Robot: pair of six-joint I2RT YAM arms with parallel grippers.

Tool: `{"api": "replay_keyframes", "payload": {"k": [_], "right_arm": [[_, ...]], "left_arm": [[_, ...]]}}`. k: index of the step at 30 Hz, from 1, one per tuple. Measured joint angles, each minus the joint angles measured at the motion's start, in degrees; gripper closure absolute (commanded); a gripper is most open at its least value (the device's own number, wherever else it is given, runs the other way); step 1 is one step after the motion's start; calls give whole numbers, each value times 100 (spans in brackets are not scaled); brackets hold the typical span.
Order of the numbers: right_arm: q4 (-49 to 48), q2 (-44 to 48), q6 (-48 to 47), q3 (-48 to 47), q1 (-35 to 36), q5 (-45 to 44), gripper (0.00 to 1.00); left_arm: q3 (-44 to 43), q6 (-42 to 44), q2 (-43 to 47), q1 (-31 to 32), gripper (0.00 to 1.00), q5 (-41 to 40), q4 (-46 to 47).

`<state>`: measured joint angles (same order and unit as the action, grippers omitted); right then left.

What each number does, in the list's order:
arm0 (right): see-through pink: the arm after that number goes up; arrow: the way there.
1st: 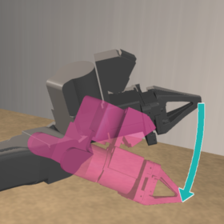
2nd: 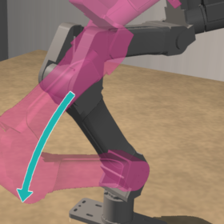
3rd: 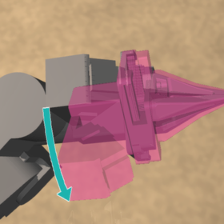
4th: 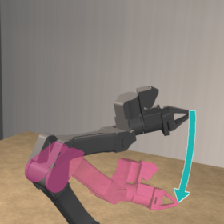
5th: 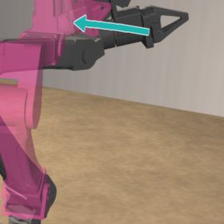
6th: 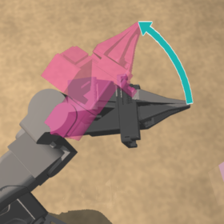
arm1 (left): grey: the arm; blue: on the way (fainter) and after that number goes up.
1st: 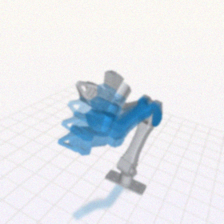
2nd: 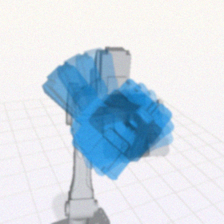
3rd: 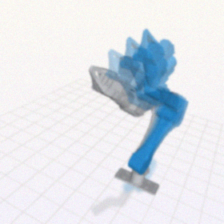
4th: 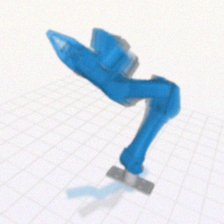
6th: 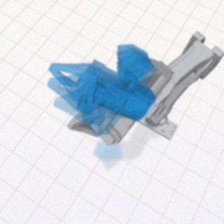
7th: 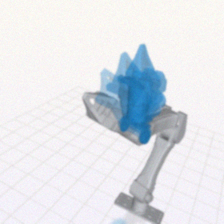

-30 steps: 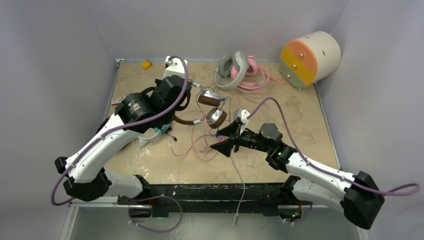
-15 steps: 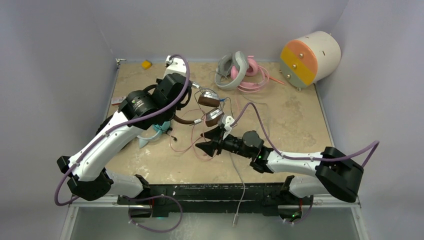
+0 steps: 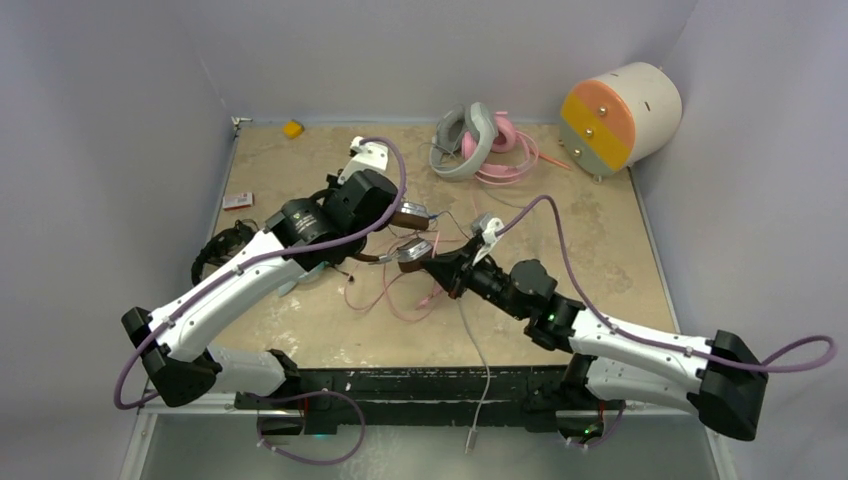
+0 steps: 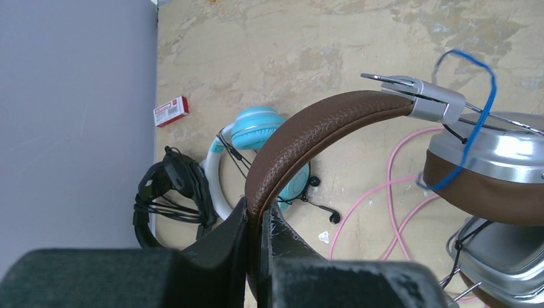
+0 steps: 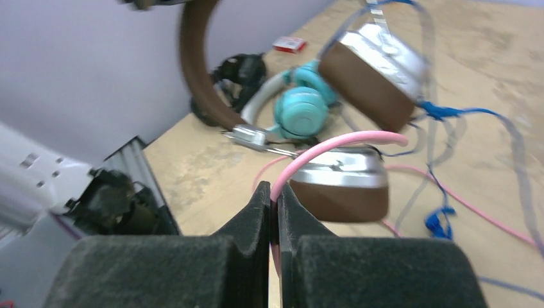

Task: Wrap the headphones
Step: Wrap the headphones cable around the headphones.

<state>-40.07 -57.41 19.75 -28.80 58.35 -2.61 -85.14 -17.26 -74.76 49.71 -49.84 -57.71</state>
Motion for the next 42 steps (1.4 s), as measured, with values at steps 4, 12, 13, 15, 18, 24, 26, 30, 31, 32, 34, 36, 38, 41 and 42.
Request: {"api": "replay_keyframes", "payload": {"k": [4,12,13,15,18,24,26,30,31,32,34,36,38,41,42], "right_arm": [[1231,258,407,-323,-459,-280,100],[2529,-238,1060,-627,-1674,341,100],[2623,-337,1110,-627,-1674,407,100],[2745,-428,1169,-608,-1672,531,100],[2782,-424,1222,-542,-1674,627,100],[2959,-284,1270,-492,-1672,518,100],[3182,-153,1357,-481,-1674,245,100],[3729,190,1591,-481,-1674,-581,100],[3858,275,1628,-481,-1674,-776,100],[3967,343,1637,-481,-1674,-942,100],[4124,431,1641,-481,-1674,-1178,100],[4216,457,1633,-481,-1674,-1322,100],[4319,444,1602,-487,-1676,-1478,100],[4802,214,1338,-815,-1707,-1635,93],[4994,35,1200,-1071,-1718,-1650,74]], "left_arm": [[42,125,13,-9,100,0,103],[-367,-26,63,-28,100,461,-98],[-529,-66,63,-61,100,629,-151],[-852,-131,63,-214,100,1025,-179],[-1360,-184,63,-699,100,1690,-166],[-2013,-470,105,-1974,100,2009,-98],[-2079,-706,214,-2140,100,1847,22],[-1939,-1088,730,-2184,100,1169,382],[-1840,-1108,903,-2184,100,1027,509],[-1694,-1108,1132,-2190,100,861,680],[-1495,-1071,1567,-2194,100,586,940],[-1471,-1038,1797,-2197,100,413,1106],[-1526,-1014,1915,-2197,100,332,1187],[-1628,-1001,1860,-2199,100,420,1191],[-1631,-997,1808,-2197,100,463,1182]]}}
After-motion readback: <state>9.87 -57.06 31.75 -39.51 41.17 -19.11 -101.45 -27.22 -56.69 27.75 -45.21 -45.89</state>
